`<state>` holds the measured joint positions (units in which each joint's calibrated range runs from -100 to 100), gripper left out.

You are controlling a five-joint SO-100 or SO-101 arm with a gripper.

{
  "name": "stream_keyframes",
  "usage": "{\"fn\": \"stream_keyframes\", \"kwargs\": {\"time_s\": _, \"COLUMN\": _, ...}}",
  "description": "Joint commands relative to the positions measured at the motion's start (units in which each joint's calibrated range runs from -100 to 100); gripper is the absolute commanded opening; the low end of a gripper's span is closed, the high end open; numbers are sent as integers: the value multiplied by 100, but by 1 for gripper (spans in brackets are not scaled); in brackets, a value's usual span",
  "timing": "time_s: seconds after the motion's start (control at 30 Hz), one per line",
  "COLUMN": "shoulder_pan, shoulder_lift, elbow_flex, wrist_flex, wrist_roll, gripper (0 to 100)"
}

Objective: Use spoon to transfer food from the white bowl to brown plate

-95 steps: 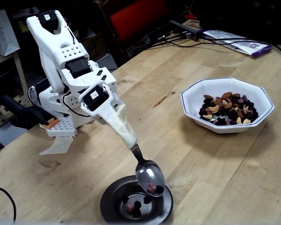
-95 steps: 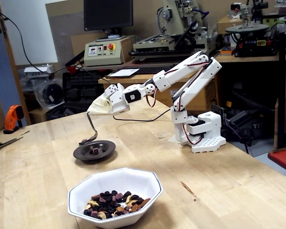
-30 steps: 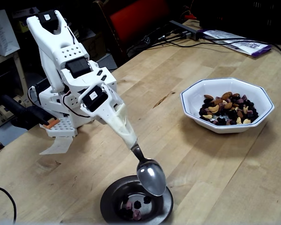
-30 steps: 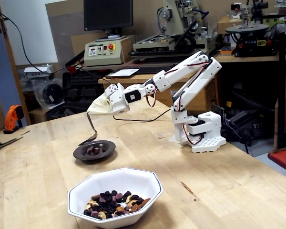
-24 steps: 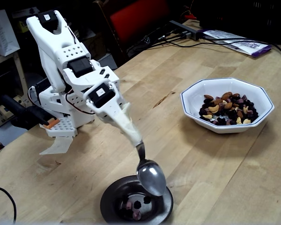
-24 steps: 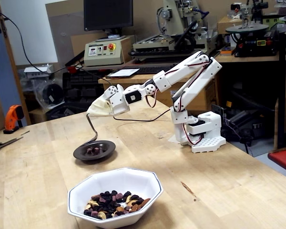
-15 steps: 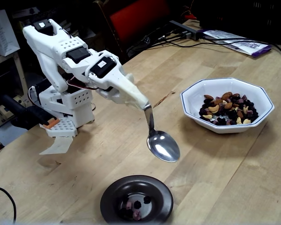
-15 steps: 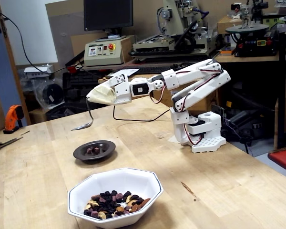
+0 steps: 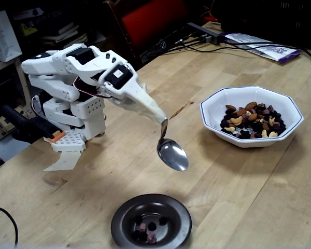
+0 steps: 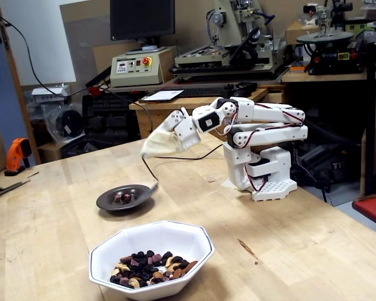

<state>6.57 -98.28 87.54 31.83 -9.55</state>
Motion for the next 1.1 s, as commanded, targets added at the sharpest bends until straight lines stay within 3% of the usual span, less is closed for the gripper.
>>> {"fn": "stream_keyframes", "kwargs": {"time_s": 0.0, "shoulder_pan": -331, "shoulder_lift": -1, "elbow_flex": -533, "wrist_flex": 769, "wrist_roll": -10, "gripper": 5}}
{"fn": "stream_keyframes", "kwargs": {"time_s": 0.23, "shoulder_pan": -427, "shoulder_lift": 8, "elbow_flex": -852, "wrist_flex": 1196, "wrist_roll": -10, "gripper": 5}}
{"fn": "stream_keyframes", "kwargs": {"time_s": 1.07, "shoulder_pan": -472, "shoulder_lift": 42, "elbow_flex": -1329, "wrist_flex": 1093, "wrist_roll": -5, "gripper": 4}}
